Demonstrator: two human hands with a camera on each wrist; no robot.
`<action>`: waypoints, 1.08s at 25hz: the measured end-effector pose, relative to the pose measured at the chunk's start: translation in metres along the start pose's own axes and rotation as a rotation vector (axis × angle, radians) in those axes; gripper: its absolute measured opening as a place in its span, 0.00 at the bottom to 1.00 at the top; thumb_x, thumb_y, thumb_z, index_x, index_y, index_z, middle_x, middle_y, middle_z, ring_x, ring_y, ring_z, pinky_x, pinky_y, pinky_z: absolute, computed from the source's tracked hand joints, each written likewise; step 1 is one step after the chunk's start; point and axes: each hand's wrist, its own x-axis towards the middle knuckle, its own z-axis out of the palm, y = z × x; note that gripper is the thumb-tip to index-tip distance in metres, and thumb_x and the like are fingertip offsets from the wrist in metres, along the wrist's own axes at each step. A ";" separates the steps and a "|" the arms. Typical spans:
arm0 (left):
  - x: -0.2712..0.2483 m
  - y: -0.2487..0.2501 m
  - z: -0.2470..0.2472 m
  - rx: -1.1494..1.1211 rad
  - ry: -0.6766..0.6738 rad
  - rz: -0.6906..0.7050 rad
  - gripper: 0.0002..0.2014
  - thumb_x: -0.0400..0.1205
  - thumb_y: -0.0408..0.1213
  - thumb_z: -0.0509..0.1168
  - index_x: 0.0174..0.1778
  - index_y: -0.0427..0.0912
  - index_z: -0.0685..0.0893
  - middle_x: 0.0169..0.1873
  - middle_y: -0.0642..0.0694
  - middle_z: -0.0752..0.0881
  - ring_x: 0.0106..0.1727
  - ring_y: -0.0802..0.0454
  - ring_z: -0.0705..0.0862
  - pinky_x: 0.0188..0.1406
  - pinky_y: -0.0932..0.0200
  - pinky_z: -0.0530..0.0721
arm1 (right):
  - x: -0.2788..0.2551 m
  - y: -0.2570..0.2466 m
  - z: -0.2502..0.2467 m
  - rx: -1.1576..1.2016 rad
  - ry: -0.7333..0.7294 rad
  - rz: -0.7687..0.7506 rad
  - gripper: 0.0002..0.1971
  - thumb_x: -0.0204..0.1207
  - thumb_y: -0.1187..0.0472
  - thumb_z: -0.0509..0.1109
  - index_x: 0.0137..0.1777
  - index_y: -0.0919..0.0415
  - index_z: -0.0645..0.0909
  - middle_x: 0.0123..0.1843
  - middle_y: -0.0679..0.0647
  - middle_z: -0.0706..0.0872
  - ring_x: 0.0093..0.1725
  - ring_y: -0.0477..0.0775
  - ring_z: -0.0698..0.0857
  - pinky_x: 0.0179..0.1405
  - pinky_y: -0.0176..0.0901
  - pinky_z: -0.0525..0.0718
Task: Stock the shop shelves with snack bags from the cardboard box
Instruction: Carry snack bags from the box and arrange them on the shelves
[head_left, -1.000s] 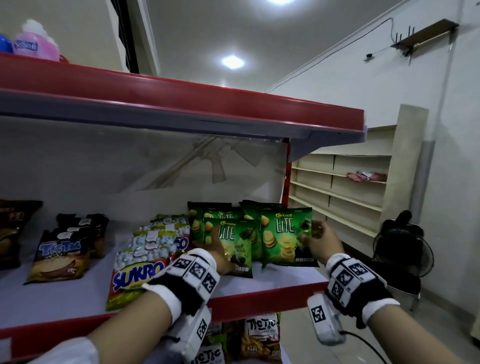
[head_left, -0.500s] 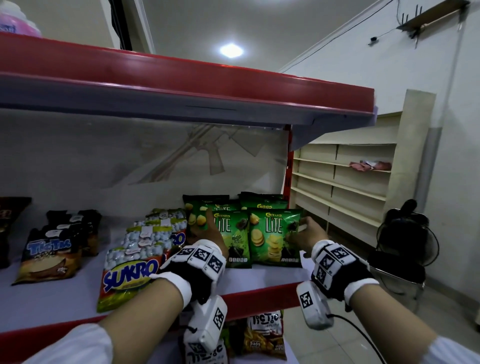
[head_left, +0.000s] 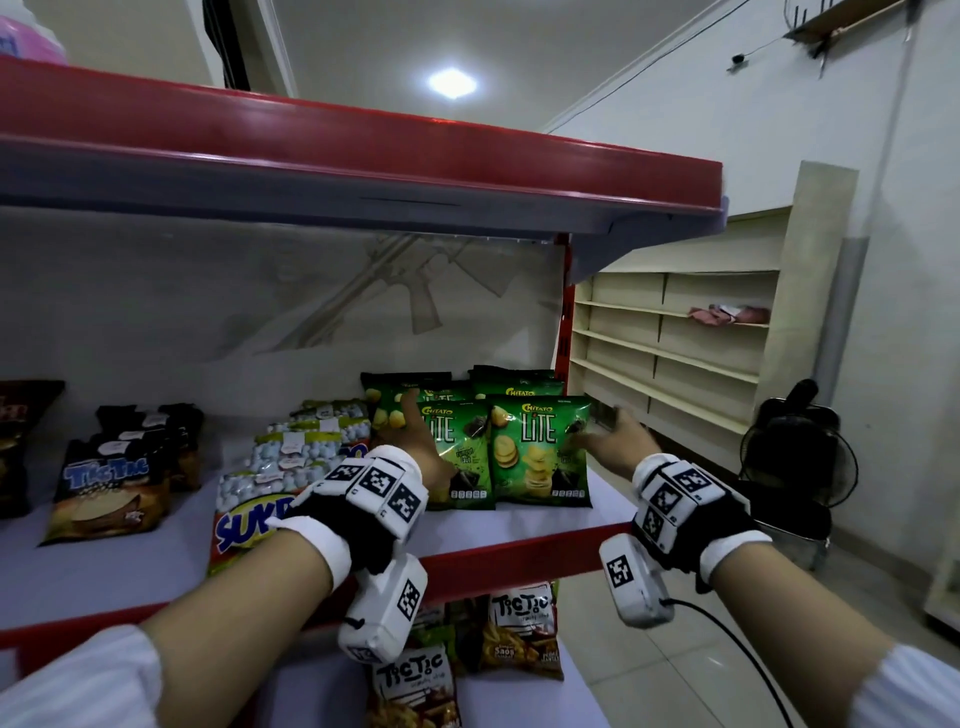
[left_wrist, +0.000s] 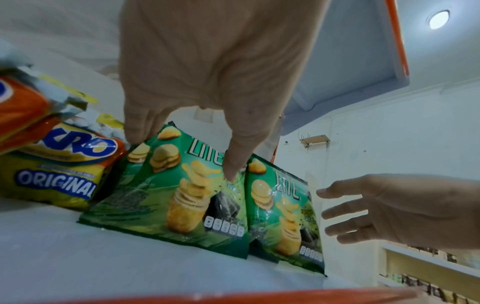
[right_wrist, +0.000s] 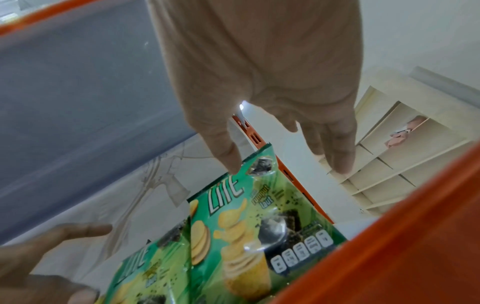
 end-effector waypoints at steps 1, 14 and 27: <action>-0.004 -0.001 -0.004 -0.060 0.002 0.054 0.49 0.77 0.40 0.71 0.82 0.51 0.41 0.71 0.33 0.73 0.68 0.36 0.77 0.67 0.47 0.77 | -0.005 -0.002 0.000 0.047 0.065 -0.034 0.36 0.72 0.56 0.76 0.77 0.62 0.65 0.68 0.60 0.80 0.63 0.59 0.81 0.58 0.43 0.77; -0.086 -0.090 -0.011 -0.604 0.176 0.380 0.04 0.81 0.39 0.67 0.41 0.46 0.85 0.35 0.55 0.85 0.38 0.62 0.82 0.33 0.76 0.75 | -0.150 -0.027 0.084 0.352 0.187 -0.516 0.03 0.77 0.64 0.70 0.43 0.56 0.81 0.40 0.54 0.84 0.40 0.49 0.83 0.39 0.35 0.81; -0.217 -0.294 0.079 -0.670 -0.096 0.090 0.06 0.82 0.38 0.65 0.43 0.41 0.86 0.39 0.50 0.89 0.42 0.58 0.85 0.41 0.68 0.80 | -0.317 0.059 0.260 0.366 -0.080 -0.291 0.08 0.78 0.64 0.69 0.43 0.49 0.79 0.41 0.55 0.85 0.39 0.46 0.83 0.39 0.35 0.81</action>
